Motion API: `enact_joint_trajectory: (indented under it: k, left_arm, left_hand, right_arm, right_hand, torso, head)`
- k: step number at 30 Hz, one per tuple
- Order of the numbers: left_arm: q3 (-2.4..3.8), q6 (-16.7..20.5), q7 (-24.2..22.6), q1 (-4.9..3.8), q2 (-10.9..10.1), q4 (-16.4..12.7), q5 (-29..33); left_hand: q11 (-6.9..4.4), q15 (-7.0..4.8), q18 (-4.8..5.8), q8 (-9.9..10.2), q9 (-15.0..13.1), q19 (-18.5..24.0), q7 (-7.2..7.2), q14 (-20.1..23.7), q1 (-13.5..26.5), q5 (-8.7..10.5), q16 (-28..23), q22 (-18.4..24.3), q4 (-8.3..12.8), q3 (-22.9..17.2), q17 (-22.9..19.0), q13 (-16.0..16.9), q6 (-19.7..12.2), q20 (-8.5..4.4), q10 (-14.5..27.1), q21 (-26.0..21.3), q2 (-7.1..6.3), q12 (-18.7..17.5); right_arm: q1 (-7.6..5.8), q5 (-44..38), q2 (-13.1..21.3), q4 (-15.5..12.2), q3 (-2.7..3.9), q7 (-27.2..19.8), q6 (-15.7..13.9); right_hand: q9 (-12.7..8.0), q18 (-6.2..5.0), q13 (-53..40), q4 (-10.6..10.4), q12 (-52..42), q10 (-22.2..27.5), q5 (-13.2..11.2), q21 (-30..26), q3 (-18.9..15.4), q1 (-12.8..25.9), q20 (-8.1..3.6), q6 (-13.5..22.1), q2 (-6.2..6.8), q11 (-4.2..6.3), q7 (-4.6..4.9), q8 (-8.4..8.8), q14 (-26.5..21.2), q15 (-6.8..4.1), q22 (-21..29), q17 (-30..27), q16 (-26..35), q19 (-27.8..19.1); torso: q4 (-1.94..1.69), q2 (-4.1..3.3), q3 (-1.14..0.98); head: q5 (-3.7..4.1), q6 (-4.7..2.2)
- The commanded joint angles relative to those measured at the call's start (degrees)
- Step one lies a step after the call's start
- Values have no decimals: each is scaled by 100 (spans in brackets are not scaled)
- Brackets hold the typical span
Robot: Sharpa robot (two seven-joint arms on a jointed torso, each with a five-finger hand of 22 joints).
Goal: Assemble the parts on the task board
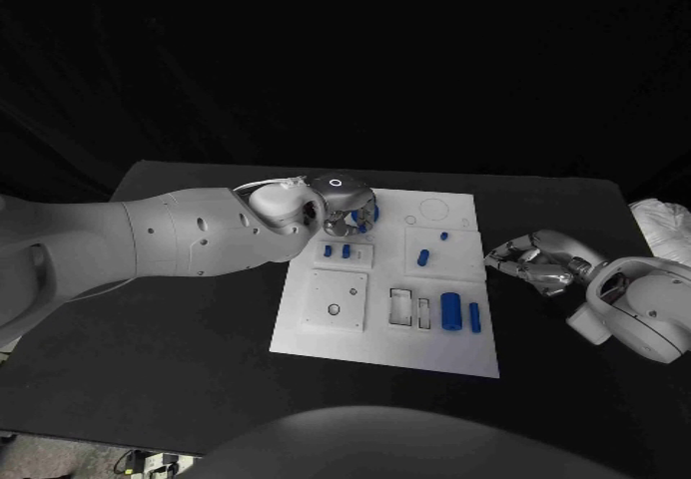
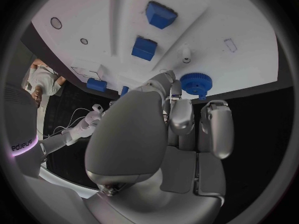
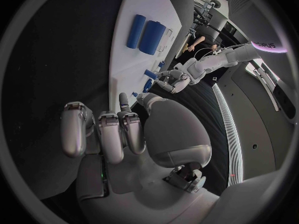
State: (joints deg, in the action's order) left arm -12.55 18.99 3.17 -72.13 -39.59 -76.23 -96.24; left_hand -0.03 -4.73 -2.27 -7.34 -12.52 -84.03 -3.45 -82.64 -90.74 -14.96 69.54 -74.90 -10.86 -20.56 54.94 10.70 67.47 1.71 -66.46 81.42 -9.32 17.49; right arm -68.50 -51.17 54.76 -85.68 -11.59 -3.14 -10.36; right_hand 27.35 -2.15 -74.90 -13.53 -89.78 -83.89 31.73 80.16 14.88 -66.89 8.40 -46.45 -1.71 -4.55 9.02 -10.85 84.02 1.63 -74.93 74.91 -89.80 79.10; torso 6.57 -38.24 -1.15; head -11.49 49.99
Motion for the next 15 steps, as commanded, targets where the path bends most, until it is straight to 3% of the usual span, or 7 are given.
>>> enact_joint_trajectory:
  k: [1,7,15]
  left_arm:
    - [17,253,-24,-70,-151,-128,-17]
    - [12,81,5,-176,-434,-269,-14]
    - [-9,-137,52,-202,-581,-377,97]
  left_hand:
    - [6,-17,14,-17,0,-253,-2,-32,22,36,-36,-1168,34,3,-19,-13,38,-25,-52,-36,32,-12]
    - [10,-12,12,5,15,-250,-6,-33,66,93,-55,-1165,16,6,-47,-43,26,-19,-58,-50,8,-62]
    - [11,-11,10,33,32,-247,-5,-33,100,140,-62,-1163,-2,8,-57,-75,0,-16,-47,-61,-10,-117]
  right_arm:
    - [4,1,-5,4,-2,8,91]
    - [6,2,0,9,-2,38,121]
    - [40,4,4,18,-3,46,142]
  right_hand:
    - [8,-114,-1510,-4,-22,-611,21,-39,45,-3,-4,-43,26,-41,-10,10,598,37,-1070,1509,-20,-31]
    - [8,-116,-1510,-4,-22,-611,21,-47,46,-3,-4,-44,27,-41,-10,10,598,37,-1067,1509,-20,-40]
    - [8,-116,-1510,-4,-22,-611,21,-47,46,-3,-4,-44,27,-41,-10,10,598,37,-1067,1509,-20,-40]
  torso:
    - [-15,14,-8]
    - [-41,46,-19]
    - [-62,42,-8]
  head:
    - [3,1]
    - [4,1]
    - [0,1]
